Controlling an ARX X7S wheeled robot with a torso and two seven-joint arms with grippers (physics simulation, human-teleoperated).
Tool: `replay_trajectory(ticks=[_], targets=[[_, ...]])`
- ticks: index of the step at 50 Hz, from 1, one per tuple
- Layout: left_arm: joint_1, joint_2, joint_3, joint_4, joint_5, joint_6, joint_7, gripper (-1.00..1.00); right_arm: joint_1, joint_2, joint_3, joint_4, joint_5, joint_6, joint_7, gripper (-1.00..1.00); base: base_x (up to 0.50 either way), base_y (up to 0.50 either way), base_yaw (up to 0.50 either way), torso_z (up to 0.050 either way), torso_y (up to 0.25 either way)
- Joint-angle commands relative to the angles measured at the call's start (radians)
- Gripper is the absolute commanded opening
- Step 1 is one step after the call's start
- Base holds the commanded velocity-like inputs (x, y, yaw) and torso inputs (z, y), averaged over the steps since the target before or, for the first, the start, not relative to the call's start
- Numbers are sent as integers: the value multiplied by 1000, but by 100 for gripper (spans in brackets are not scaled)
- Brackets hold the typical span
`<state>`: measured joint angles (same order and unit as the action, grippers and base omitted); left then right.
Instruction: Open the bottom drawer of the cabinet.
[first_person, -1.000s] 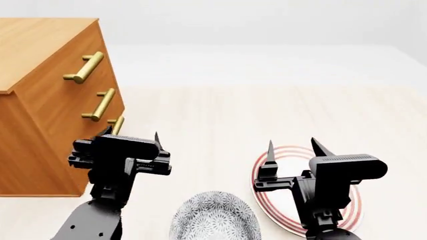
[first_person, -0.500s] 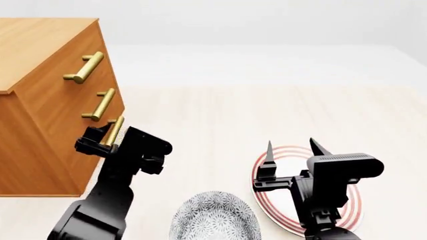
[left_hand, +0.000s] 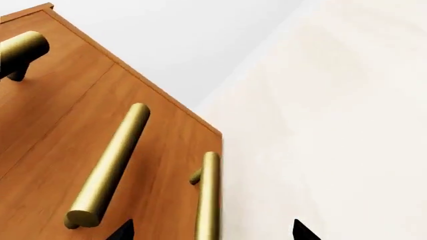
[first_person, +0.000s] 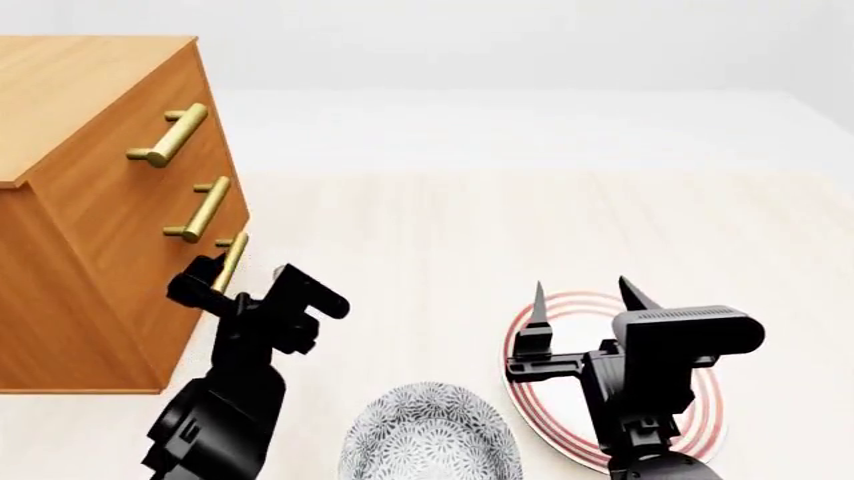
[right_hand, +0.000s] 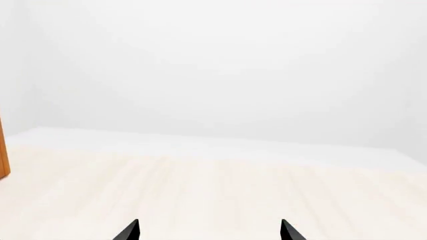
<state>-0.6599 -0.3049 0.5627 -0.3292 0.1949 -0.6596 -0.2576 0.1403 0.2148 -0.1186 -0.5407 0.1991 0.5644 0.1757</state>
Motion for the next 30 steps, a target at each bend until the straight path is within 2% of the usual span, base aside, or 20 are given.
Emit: replay_trajectory(ticks=[1,17,18,24,30], targets=[[-76,36,31,-221,20,76,-38,100,-2,2,-3,13,5,-12,4,100,0,0,0,0,0],[-213,110,61,-616,28,223,-86,100,-3,8,-5,14,15,-15,11,100,0,0,0,0,0],[-254,130,68,-723,30,256,-97,100,1,9,-6,9,17,-8,12,100,0,0,0,0,0],[-338,175,82,-968,30,349,-125,100,-8,11,-19,23,15,-27,8,100,0,0,0,0,0],[-343,173,97,-976,14,346,-134,100,-11,13,-20,22,17,-31,11,100,0,0,0,0,0]])
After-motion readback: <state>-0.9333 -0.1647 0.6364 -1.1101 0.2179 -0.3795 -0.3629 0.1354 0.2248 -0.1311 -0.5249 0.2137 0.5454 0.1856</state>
